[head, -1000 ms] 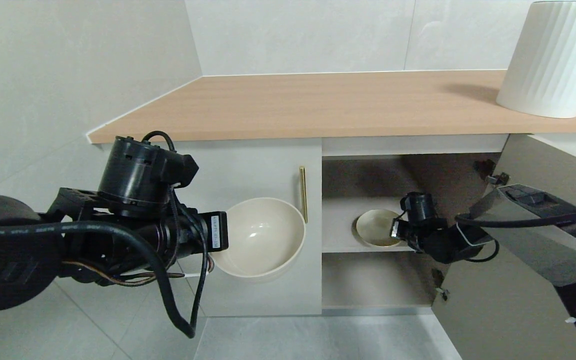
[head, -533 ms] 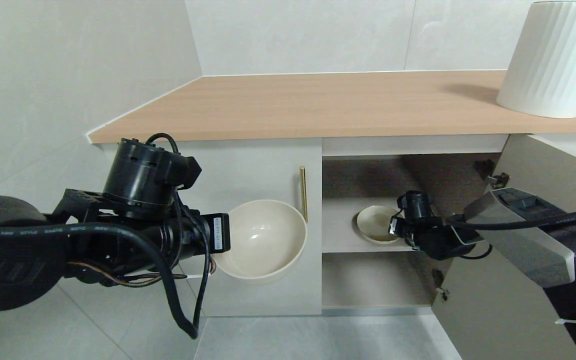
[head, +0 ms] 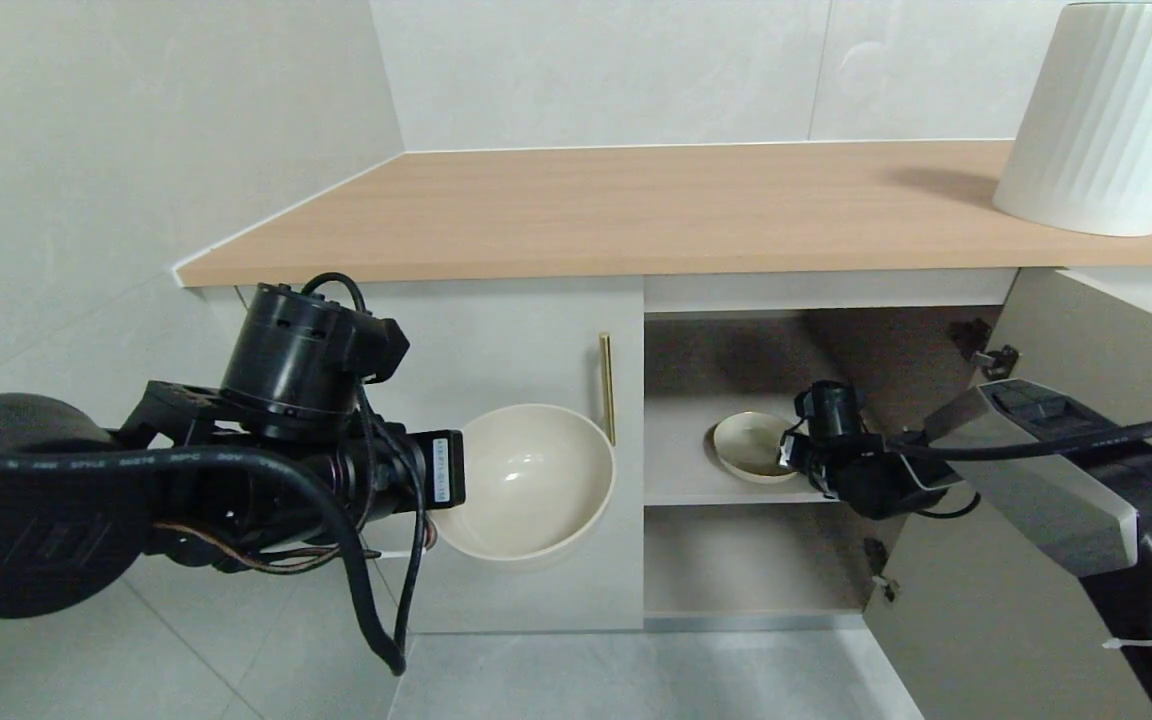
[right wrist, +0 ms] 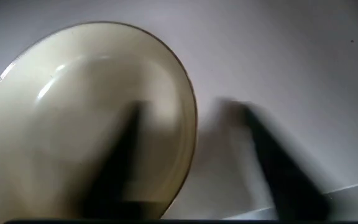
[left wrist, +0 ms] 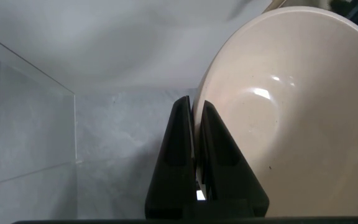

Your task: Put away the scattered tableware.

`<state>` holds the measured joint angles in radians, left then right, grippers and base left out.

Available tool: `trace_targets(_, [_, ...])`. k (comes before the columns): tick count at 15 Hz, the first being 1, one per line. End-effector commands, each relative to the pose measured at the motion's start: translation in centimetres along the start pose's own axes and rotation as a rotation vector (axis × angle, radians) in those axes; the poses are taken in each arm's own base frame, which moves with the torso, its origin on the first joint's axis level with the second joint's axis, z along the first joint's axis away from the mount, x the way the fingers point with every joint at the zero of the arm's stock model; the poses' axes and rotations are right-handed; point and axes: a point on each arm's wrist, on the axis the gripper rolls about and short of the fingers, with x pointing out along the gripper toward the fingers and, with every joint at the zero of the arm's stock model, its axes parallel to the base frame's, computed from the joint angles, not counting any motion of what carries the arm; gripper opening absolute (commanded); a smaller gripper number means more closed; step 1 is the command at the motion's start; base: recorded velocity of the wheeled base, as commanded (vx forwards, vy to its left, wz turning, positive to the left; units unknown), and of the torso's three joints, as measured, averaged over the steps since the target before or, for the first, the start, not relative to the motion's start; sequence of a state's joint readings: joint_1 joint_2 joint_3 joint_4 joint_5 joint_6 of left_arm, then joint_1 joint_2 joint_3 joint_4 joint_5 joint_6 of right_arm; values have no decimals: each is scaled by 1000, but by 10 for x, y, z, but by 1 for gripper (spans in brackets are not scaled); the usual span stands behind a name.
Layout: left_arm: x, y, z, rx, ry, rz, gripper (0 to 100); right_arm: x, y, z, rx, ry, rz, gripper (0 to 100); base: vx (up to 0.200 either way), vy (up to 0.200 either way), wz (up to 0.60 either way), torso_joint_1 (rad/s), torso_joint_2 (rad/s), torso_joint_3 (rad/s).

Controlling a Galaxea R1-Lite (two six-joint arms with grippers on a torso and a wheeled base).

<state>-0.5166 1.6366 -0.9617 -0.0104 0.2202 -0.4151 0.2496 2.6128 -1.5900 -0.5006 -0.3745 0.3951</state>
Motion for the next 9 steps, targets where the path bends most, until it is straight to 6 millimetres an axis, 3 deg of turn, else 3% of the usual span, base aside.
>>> trace_targets(1, [1,-1,-1,2,3,-1,0,-2,1,4,17,-10,5,100,0,0,0,0,0,0])
trace_targets(4, [5,-8,-4,18,8,-14,0,-23,3,24,59,-26,16,100,0,0,0,0,0,0])
trace_targets(8, [36,-24,-17,71,3,37,0,-119,14,56,6,93,198,100,0,0,0,0,0,0])
trace_targets(9, [36,-24,-17,71,3,37,0,-119,14,56,6,93,198,100,0,0,0,0,0,0])
